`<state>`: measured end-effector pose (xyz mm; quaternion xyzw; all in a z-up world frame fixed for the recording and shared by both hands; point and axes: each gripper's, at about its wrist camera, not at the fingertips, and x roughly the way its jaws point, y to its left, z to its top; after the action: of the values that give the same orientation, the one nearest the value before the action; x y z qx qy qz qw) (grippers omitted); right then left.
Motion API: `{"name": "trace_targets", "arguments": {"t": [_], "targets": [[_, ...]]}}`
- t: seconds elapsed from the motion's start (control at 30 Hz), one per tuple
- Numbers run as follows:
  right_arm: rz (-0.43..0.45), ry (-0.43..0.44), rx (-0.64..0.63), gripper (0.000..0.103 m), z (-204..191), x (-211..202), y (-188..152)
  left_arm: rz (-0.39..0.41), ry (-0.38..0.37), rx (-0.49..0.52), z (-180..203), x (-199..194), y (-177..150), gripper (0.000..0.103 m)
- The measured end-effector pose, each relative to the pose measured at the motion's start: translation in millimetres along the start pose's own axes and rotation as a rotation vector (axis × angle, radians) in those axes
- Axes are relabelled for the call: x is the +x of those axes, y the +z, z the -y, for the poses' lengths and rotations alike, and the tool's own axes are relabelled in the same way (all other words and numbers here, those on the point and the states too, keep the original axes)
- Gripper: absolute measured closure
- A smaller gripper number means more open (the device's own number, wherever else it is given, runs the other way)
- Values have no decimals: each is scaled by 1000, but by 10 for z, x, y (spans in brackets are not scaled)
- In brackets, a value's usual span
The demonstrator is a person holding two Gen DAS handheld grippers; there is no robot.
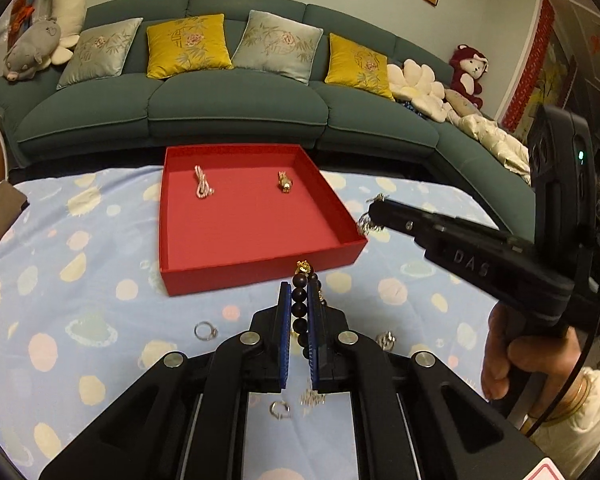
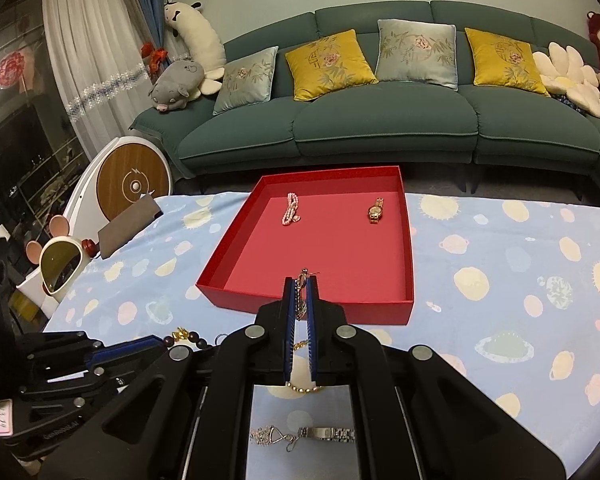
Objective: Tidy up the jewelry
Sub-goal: 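Carry the bracelet and heart pendant into the red box and open both grippers, then withdraw both open grippers from the red box back over the table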
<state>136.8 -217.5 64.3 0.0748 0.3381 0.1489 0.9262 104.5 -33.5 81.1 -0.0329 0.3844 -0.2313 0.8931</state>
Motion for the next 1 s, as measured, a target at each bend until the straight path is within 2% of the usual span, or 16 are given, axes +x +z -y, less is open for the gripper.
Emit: {"name": "trace_targets", "arguments": {"t": [0.13,0.33,0.4,0.5,0.6,0.73,0.77,0.8,0.83,0.87,0.9,0.93,1.0], "targets": [[1,-3,10,98,95,159,191,36,27,-17,-107,186,443,98],[-37,-11,33,98,298,652,456,19,46,-96,-458,790,884,98],[-58,-2,59,98,369,848,477,-17,34,-146,-619,1039,926,98],[-105,10,90,98,464,1158,455,-51,70,-178,-820,1318,902,98],[-152,10,100,98,532,1431,412,-68,160,-156,-966,1524,845,97],[-160,-61,77,93,612,1636,382,-82,251,-182,-1193,1642,782,95],[-152,-89,68,89,624,1637,389,-65,258,-193,-1234,1609,773,93],[-138,-108,63,86,638,1615,404,-48,267,-198,-1262,1563,770,84],[-122,-110,64,77,641,1566,423,-35,284,-199,-1290,1520,772,77],[-94,-111,66,69,644,1479,443,-19,269,-199,-1295,1448,776,71],[-63,-119,68,67,647,1370,460,-6,296,-202,-1298,1375,791,60],[-37,-124,66,66,640,1256,476,14,329,-206,-1285,1281,797,55],[1,-119,50,65,585,986,511,53,341,-209,-1259,1064,801,52]]}}
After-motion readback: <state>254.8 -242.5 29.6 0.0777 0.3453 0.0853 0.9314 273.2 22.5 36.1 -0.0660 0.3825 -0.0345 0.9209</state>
